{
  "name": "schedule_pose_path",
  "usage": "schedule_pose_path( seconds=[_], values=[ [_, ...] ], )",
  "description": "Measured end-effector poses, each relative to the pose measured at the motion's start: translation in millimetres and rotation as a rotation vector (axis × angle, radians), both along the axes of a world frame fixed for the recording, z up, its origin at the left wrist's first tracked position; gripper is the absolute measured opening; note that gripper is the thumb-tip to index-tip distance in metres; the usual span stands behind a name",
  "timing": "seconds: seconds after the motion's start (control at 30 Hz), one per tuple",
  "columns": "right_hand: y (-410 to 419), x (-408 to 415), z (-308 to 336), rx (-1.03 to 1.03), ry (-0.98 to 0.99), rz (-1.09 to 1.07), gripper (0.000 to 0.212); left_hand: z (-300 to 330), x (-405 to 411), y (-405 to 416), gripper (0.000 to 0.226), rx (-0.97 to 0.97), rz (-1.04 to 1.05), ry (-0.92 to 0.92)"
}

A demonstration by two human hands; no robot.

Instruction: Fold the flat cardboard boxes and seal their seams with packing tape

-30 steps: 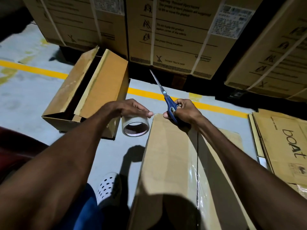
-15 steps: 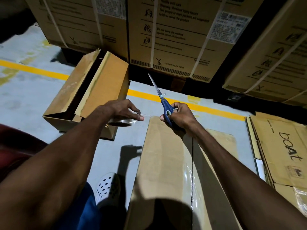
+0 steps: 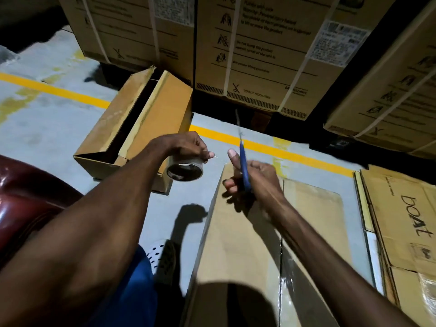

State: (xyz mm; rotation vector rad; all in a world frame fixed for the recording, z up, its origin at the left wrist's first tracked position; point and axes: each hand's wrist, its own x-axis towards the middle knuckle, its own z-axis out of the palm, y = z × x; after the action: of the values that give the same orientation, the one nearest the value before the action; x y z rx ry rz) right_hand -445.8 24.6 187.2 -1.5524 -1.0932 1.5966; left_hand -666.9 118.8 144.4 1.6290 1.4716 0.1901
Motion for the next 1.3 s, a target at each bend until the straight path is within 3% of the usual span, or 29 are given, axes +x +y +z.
schedule_pose_path(
  seconds=[0.07,0.17,0.43,0.77,1.13,1.3],
  values=[
    [-28.1,-5.4,7.9,-0.201,0.084,0.062,0.067,2.9,1.9,1.2,0.033,0.007,0.003,-0.002],
    [-56.6,-4.2,7.4,-0.312,0.09,0.151,0.087,4.9,2.6,1.2,0.034,0.015,-0.002,0.005],
    [-86.8,-5.9,8.1,-0.391,0.103,0.157,0.09,3.7,3.5,3.5,0.034,0.008,0.009,0.068],
    [-63.6,-30.4,-0.2,-0.341,0.113,0.112,0.086,2.1,2.5,4.8,0.034,-0.039,-0.011,0.091],
    [-49.9,-54.7,-15.9,-0.279,0.07,-0.035,0.06,1.4,-3.0,1.7,0.036,-0.055,0.018,0.154],
    [-54.4,-38.8,-5.3,-0.261,0.021,0.087,0.047,4.3,-12.0,-1.6,0.038,0.04,0.056,0.283]
  ],
)
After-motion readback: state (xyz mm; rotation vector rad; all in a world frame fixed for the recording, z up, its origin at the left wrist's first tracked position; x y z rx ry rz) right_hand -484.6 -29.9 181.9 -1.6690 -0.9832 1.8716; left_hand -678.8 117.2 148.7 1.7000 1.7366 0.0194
